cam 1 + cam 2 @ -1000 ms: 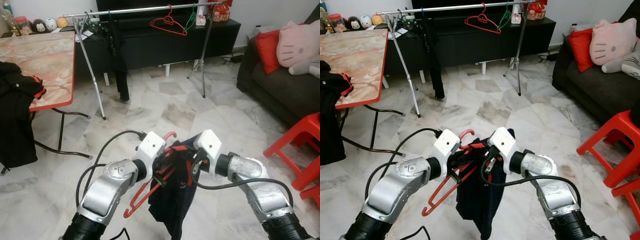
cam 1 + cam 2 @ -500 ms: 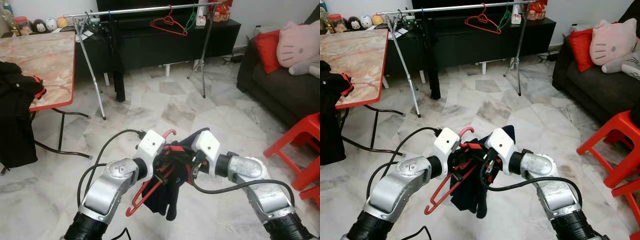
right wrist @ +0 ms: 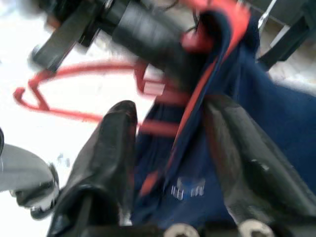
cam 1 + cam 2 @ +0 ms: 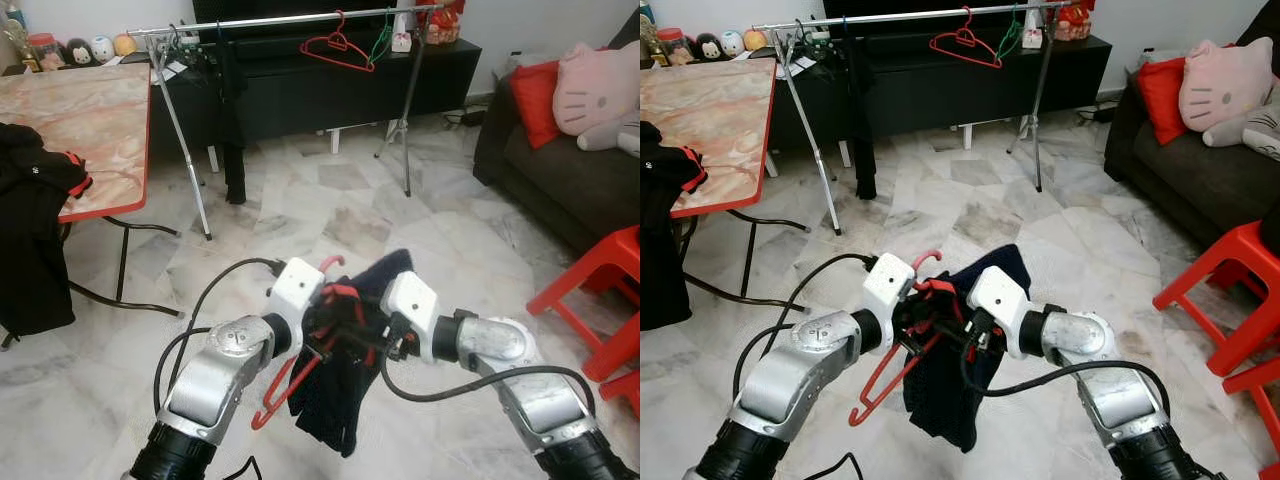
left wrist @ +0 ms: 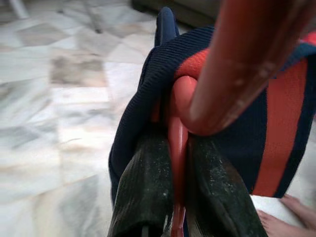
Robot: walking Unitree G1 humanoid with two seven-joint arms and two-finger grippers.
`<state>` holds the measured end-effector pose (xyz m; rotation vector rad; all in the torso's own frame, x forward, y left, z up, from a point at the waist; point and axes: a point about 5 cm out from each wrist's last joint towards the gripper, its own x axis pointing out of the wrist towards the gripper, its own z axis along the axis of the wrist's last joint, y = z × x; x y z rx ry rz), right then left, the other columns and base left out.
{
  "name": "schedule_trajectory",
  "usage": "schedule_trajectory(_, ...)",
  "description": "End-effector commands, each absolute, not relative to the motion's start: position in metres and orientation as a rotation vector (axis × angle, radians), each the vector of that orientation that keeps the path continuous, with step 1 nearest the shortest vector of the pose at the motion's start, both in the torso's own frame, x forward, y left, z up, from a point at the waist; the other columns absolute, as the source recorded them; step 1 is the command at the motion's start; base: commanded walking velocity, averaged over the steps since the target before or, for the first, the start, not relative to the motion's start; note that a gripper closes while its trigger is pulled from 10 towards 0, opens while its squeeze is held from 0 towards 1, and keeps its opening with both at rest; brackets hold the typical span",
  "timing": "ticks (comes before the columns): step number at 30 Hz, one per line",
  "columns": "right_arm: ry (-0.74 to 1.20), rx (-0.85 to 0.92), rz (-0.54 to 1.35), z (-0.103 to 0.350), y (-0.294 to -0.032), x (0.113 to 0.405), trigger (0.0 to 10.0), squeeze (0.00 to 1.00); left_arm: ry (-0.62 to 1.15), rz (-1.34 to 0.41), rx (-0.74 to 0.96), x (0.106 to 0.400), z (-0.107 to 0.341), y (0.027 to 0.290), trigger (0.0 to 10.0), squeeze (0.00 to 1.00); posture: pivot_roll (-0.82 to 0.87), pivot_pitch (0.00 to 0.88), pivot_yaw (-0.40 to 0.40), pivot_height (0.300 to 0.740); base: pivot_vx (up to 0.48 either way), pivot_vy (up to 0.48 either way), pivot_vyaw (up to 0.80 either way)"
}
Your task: Hang hanger
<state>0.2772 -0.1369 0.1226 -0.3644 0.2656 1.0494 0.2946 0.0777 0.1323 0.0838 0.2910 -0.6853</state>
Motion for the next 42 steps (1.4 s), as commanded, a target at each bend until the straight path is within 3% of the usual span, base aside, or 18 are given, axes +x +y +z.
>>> schedule_trajectory(1,0.263,-0.395,1.069,0.127,-0.136,0.274,10.0,1.0,0.218,-0.636,0.091,0.303,0.146,0.081,10.0,0.0,0.01,0.0,-0.046,0.74,0.0,0.0,0.0)
schedule_trajectory(9,0.248,-0.413,1.072,0.134,-0.138,0.27,10.0,1.0,0.198,-0.638,0.093,0.305,0.147,0.086,10.0,0.0,0.01,0.0,-0.049,0.74,0.0,0.0,0.0)
schedule_trajectory(25,0.129,-0.437,1.032,0.178,-0.16,0.284,10.0,1.0,0.23,-0.912,0.158,0.281,0.131,0.108,10.0,0.0,0.0,0.0,-0.047,0.74,0.0,0.0,0.0)
schedule_trajectory(26,0.134,-0.447,1.038,0.177,-0.162,0.285,10.0,0.49,0.23,-0.944,0.153,0.278,0.132,0.109,10.0,0.0,0.0,0.0,-0.047,0.74,0.0,0.0,0.0)
schedule_trajectory(28,0.14,-0.448,1.038,0.175,-0.163,0.286,10.0,0.49,0.229,-0.963,0.144,0.277,0.133,0.11,10.0,0.0,0.0,0.0,-0.047,0.74,0.0,0.0,0.0)
schedule_trajectory(29,0.155,-0.458,1.054,0.173,-0.164,0.286,10.0,0.0,0.23,-1.002,0.137,0.274,0.134,0.11,10.0,0.0,0.0,0.0,-0.048,0.74,0.0,0.0,0.0)
schedule_trajectory(35,0.247,-0.481,1.175,0.161,-0.172,0.282,10.0,0.0,0.244,-1.202,0.197,0.258,0.133,0.114,10.0,0.0,0.0,0.0,-0.051,0.74,0.0,0.0,0.0)
schedule_trajectory(42,0.285,-0.46,1.264,0.158,-0.177,0.279,10.0,0.0,0.29,-1.289,0.234,0.252,0.131,0.117,10.0,0.0,0.0,0.0,-0.054,0.74,0.0,0.0,0.0)
